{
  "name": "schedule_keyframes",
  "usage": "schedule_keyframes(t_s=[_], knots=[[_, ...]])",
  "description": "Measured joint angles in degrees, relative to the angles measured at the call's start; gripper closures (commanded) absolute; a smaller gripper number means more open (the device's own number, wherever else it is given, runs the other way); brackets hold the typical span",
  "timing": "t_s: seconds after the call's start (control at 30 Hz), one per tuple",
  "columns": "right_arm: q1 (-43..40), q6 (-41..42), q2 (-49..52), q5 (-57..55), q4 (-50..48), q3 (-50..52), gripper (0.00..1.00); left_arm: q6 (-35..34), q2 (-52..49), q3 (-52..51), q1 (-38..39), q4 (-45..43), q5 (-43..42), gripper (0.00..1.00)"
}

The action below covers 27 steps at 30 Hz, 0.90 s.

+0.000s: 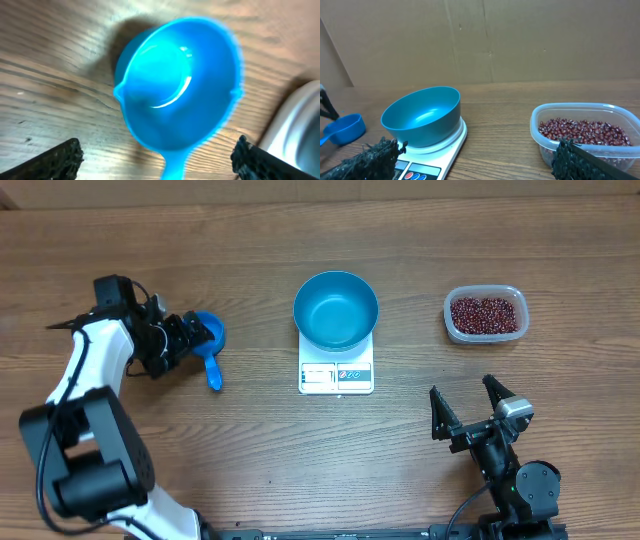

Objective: Scoop item into bowl and weigh 150g on scale
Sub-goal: 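Lift the blue scoop with the left gripper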

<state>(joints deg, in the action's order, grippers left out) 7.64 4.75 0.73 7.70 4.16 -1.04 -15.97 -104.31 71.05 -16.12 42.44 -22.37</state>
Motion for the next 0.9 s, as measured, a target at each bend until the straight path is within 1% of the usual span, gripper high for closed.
schedule_keyframes(t_s=[0.1,0.2,0.3,0.37,0.4,0.43,0.5,0.63,0.77,0.83,0.9], knots=[[0.0,0.0,0.0,0.0,0.0,0.0,0.0,-0.6,5.6,0.0,0.3,1.3,2.1,0.0],[0.0,0.0,0.0,0.0,0.0,0.0,0.0,-1.7,13.6,0.2,3.9,3.9,7.9,0.0],[0.0,0.0,0.0,0.0,0.0,0.0,0.0,-5.6,18.9,0.5,11.9,7.9,17.4,0.0],[0.0,0.0,0.0,0.0,0.0,0.0,0.0,-10.0,19.8,0.5,17.5,9.8,22.7,0.0],[0.0,0.0,0.0,0.0,0.0,0.0,0.0,-11.4,19.8,0.5,19.2,9.9,23.8,0.0],[0.0,0.0,0.0,0.0,0.0,0.0,0.0,-14.2,19.7,0.5,22.5,9.7,25.8,0.01],[0.0,0.0,0.0,0.0,0.0,0.0,0.0,-16.6,19.7,0.5,25.0,8.1,27.4,0.0],[0.0,0.0,0.0,0.0,0.0,0.0,0.0,-18.9,19.7,0.5,27.3,6.1,29.1,0.0],[0.0,0.0,0.0,0.0,0.0,0.0,0.0,-20.4,19.7,0.5,27.3,6.2,29.2,0.0],[0.0,0.0,0.0,0.0,0.0,0.0,0.0,-22.6,19.7,0.5,27.3,6.9,29.3,0.0],[0.0,0.0,0.0,0.0,0.0,0.0,0.0,-23.3,19.6,0.5,27.3,6.9,29.8,0.0]])
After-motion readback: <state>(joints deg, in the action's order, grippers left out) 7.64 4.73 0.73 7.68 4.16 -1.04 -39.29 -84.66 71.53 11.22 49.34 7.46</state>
